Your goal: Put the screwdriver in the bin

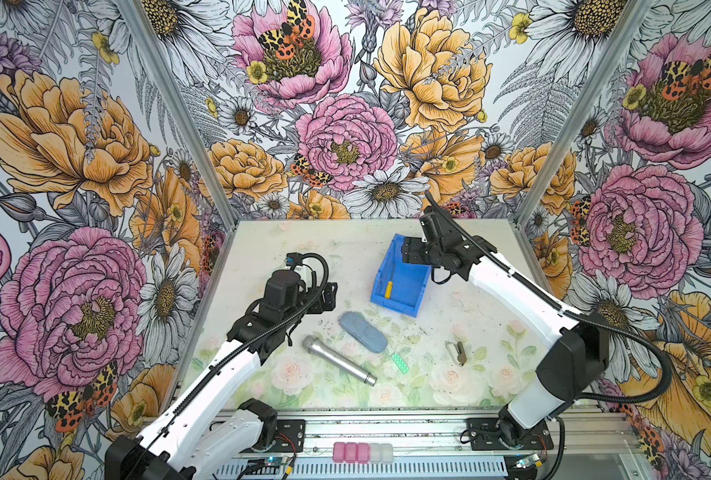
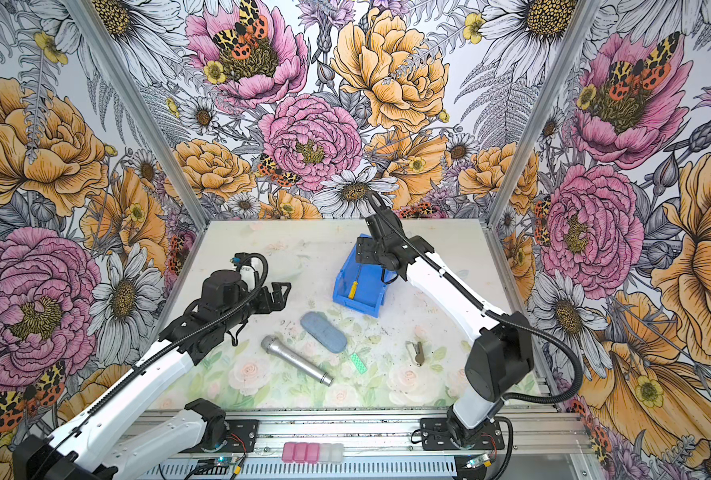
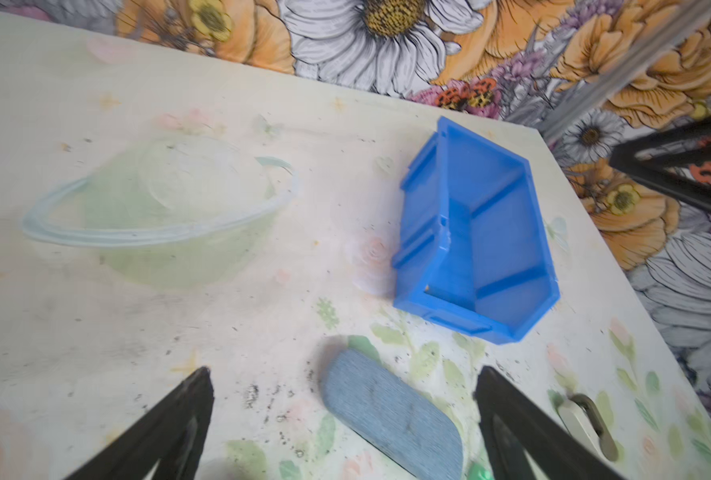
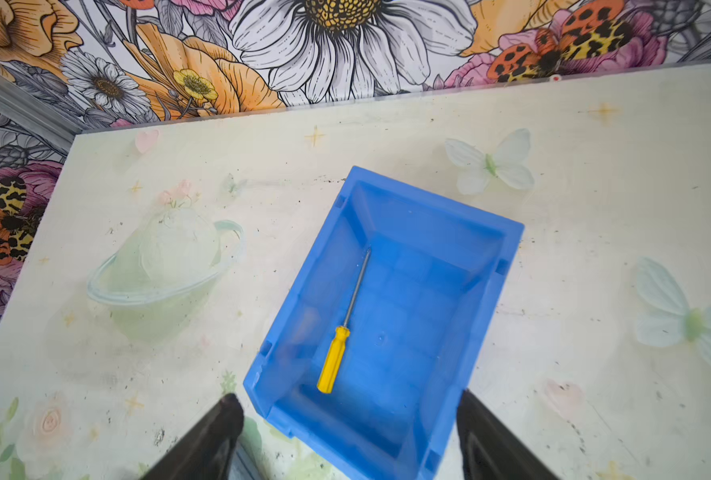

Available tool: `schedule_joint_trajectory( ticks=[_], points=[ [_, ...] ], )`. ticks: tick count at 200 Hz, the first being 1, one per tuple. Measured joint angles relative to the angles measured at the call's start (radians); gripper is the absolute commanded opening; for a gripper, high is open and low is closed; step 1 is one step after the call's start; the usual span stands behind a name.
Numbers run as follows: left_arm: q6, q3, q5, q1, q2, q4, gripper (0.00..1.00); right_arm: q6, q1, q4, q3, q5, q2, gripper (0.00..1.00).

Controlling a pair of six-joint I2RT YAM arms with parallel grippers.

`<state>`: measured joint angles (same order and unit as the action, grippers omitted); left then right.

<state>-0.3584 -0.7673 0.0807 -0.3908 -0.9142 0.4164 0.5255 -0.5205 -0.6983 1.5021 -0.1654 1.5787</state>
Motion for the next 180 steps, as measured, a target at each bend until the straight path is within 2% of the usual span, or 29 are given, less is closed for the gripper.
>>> schedule_joint_trajectory(
  ticks=[28, 52, 72, 89, 107, 135, 180],
  points=[
    [0.007, 0.074, 0.135, 0.102, 0.084, -0.003, 0.99, -0.050, 0.002, 0.014, -0.151, -0.084, -0.174, 0.99],
    [0.032, 0.148, 0.203, 0.180, 0.136, -0.024, 0.99, -0.093, 0.019, 0.076, -0.322, -0.158, -0.336, 0.99],
    [0.076, 0.232, 0.239, 0.246, 0.172, -0.101, 0.99, -0.127, 0.051, 0.167, -0.490, -0.248, -0.471, 0.99],
    [0.123, 0.314, 0.254, 0.294, 0.183, -0.206, 0.99, -0.134, 0.098, 0.276, -0.642, -0.373, -0.536, 0.99],
    [0.184, 0.418, 0.260, 0.331, 0.180, -0.354, 0.99, -0.181, 0.163, 0.433, -0.809, -0.430, -0.545, 0.99],
    [0.248, 0.504, 0.259, 0.357, 0.101, -0.558, 0.99, -0.298, 0.259, 0.711, -1.054, -0.420, -0.512, 0.99],
    [0.285, 0.511, 0.235, 0.362, -0.188, -0.924, 0.99, -0.381, 0.376, 1.078, -1.115, -0.332, -0.309, 0.99]
  ],
)
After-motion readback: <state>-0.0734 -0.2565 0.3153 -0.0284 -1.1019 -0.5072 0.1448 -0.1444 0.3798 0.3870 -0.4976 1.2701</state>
